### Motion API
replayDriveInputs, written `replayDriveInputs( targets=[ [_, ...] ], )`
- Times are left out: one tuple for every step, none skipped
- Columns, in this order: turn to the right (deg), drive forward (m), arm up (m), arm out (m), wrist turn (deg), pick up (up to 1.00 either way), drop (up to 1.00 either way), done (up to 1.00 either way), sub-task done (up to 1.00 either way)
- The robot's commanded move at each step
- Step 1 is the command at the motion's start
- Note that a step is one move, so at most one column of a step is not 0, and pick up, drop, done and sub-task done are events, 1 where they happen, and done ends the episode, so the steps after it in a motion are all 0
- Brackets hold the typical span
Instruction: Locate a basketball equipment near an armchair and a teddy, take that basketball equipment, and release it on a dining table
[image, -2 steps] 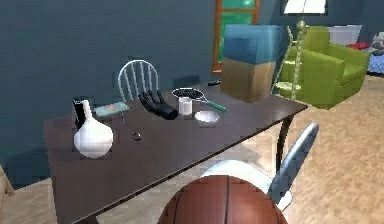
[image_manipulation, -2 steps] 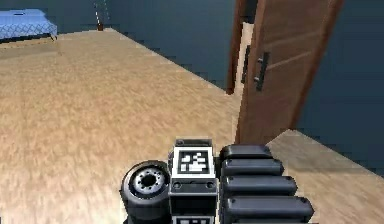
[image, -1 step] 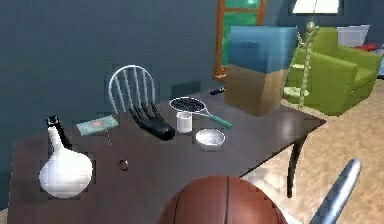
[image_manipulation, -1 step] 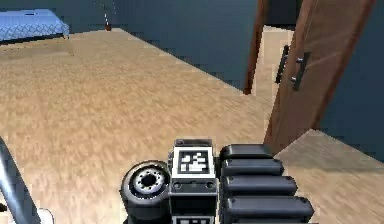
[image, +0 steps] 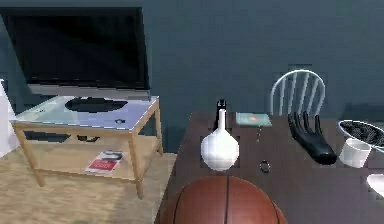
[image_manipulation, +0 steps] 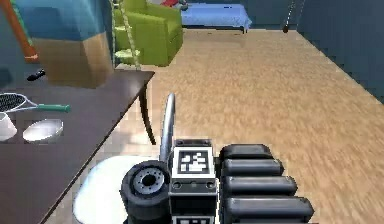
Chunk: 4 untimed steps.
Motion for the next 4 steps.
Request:
replayDriveInputs(
  targets=[
    [-45.0,0.0,0.0,0.0,0.0,0.0,0.0,0.0,0.0],
    [-30.0,0.0,0.0,0.0,0.0,0.0,0.0,0.0,0.0],
    [-3.0,0.0,0.0,0.0,0.0,0.0,0.0,0.0,0.0],
    [45.0,0.0,0.0,0.0,0.0,0.0,0.0,0.0,0.0]
  ],
)
